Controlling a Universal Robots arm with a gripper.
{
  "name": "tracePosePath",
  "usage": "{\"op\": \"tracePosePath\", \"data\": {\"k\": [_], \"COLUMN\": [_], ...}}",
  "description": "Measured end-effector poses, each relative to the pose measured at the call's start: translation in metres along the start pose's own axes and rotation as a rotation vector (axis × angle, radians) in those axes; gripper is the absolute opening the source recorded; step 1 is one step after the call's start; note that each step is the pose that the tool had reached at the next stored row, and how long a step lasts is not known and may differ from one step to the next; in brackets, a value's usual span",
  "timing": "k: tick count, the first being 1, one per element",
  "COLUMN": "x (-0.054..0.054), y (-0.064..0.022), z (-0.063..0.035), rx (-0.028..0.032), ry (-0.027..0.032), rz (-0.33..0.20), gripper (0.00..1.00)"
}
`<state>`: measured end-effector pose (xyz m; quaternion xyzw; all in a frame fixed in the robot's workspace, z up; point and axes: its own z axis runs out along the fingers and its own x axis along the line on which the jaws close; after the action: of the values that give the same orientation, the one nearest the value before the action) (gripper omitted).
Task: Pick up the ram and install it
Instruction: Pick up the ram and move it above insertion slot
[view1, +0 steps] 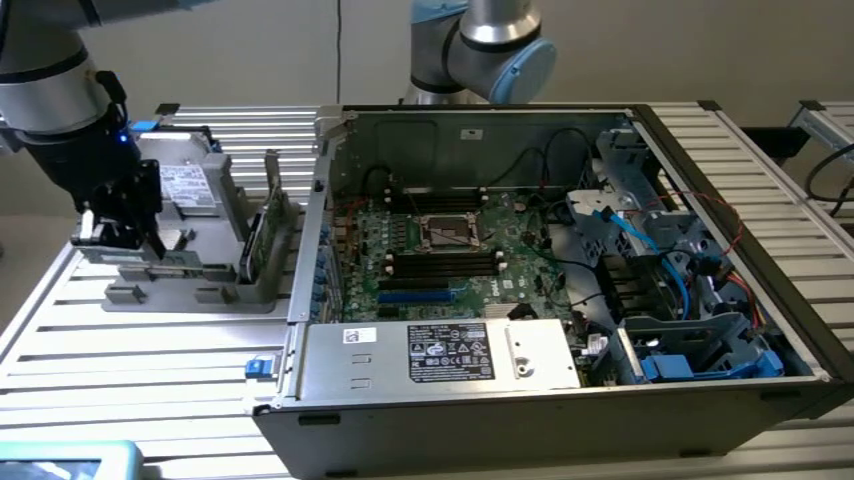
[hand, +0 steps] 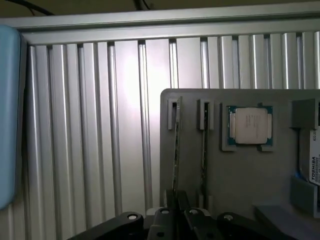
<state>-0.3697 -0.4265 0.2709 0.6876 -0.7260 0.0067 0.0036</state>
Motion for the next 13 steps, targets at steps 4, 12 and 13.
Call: {"op": "tracePosePath", "data": {"k": [4, 12, 13], "x": [0.002, 0.013, 0.014], "y": [0.0001, -0.0058, -0.0067], "z": [-0.0146, -0.0509, -0.0554], "rx": [0.0085, 0.0090, 0.0089], "ry": [-0.0007, -0.0017, -0.0018], "rz": [-0.023, -0.041, -0.042], "gripper": [0.14, 0.14, 0.14]}}
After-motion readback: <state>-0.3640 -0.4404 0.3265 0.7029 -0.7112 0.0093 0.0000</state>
